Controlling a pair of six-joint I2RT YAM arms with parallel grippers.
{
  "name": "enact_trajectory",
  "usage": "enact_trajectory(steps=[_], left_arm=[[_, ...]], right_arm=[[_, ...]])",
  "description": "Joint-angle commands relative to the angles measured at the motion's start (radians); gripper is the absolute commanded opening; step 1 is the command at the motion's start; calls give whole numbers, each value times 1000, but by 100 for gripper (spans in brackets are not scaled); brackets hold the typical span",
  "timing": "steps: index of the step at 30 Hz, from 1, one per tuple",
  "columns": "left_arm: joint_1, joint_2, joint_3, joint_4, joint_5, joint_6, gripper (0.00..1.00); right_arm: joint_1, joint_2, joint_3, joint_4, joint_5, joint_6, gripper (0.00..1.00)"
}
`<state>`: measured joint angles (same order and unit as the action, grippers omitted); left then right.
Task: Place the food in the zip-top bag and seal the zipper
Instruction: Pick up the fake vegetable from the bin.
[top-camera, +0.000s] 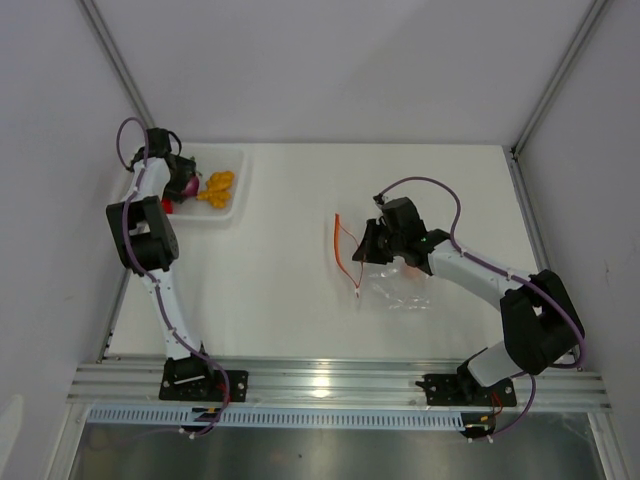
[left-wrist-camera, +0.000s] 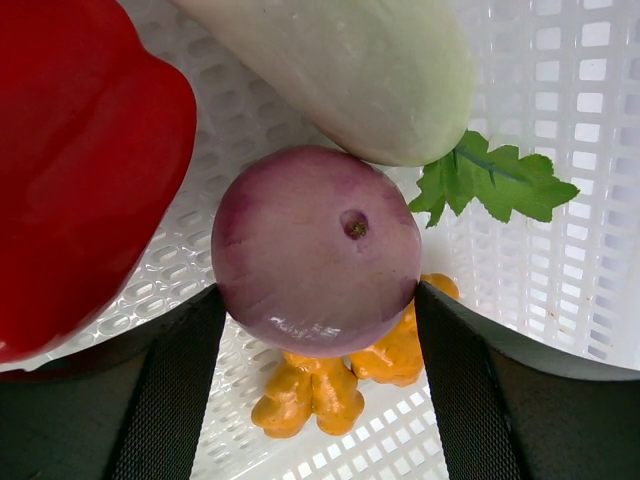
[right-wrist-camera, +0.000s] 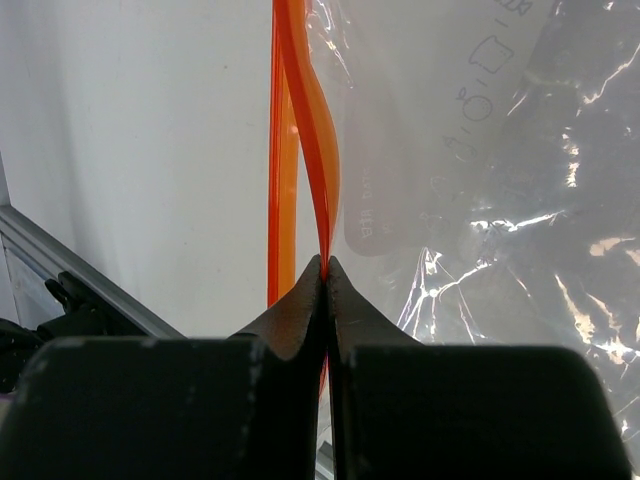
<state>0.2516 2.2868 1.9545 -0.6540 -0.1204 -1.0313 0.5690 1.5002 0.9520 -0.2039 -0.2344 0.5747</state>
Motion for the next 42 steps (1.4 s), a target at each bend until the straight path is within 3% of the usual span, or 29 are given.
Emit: enact_trajectory(steps=[1,7,12,26,30,34,36,40,42], left_arm=[[6,8,37,8,-1,-23,78],[9,-19,12,75,24,0,84],[20,-87,-114,204,71,-1,83],[31,-56,-85,163,56,-21,79],[31,-58,-85,175,65,-12,70],[31,-72,-112,206,71,16,47],[29,-105,-138,235,79,16,41],[28,-203,-357,388,126,-12,29],[23,-261,-426,459,162,-24,28]], right_arm=[[-6,9,2,23,-6,-16,0],[-8,11,1,23,-8,-18,0],[-8,22,-2,31,-14,-13,0],[-9,14,-7,29,-16,-16,0],[-9,17,-7,35,-16,-12,0],[-9,12,-6,32,-13,-9,0],[-9,12,-4,29,-14,-7,0],[-6,6,-2,20,-14,1,0],[-4,-3,-1,12,-13,8,0]])
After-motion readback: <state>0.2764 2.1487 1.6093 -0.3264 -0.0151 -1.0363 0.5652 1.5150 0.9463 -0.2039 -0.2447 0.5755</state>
